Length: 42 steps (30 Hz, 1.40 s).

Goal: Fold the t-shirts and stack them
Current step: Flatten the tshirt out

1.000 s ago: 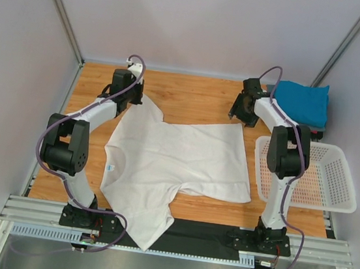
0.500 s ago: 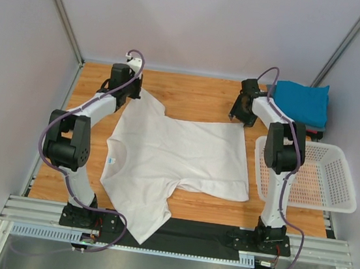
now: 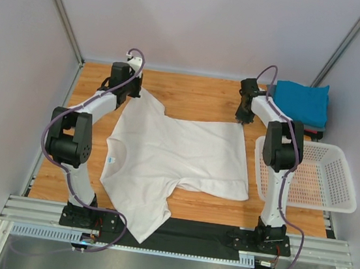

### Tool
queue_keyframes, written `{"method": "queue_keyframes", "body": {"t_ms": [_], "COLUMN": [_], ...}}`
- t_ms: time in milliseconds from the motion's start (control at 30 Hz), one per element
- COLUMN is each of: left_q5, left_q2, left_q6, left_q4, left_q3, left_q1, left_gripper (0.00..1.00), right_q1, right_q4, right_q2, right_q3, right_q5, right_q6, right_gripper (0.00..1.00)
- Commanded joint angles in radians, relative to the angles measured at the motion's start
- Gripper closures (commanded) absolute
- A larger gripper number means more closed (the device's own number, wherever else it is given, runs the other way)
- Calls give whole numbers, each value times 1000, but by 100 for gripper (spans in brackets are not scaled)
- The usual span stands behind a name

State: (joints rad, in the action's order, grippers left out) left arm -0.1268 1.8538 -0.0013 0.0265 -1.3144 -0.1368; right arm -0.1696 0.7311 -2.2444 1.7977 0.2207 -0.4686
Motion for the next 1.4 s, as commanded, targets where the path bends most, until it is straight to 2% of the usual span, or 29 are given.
{"method": "queue_keyframes", "body": {"t_ms": [0,167,267,567,800,1067,1367], "left_q5": [-30,-20,-10,-83,-221,-322,-321], "left_q2": [2,-1,2,15,18,-7,-11], "left_q6": [14,17,12,24,106,123,198], "left_q4": [44,44,50,81,99,150,127], "left_q3": [-46,-52,-57,-112,-178,-164,-178], "left_q1": [8,8,11,40,74,86,86], "left_gripper": [100,100,100,100,100,100,100], "right_q1": [4,2,2,7,22,24,27], "right_q4": [17,22,16,28,13,-48,-121], "right_q2": [-27,-11,-1,8,5,0,3], "right_q3": [51,29,14,95,192,235,252], "right_q5": [29,14,20,91,80,86,131], "right_q6": [15,12,12,30,21,10,67], "right_gripper": [84,90,100,100,99,100,100]}}
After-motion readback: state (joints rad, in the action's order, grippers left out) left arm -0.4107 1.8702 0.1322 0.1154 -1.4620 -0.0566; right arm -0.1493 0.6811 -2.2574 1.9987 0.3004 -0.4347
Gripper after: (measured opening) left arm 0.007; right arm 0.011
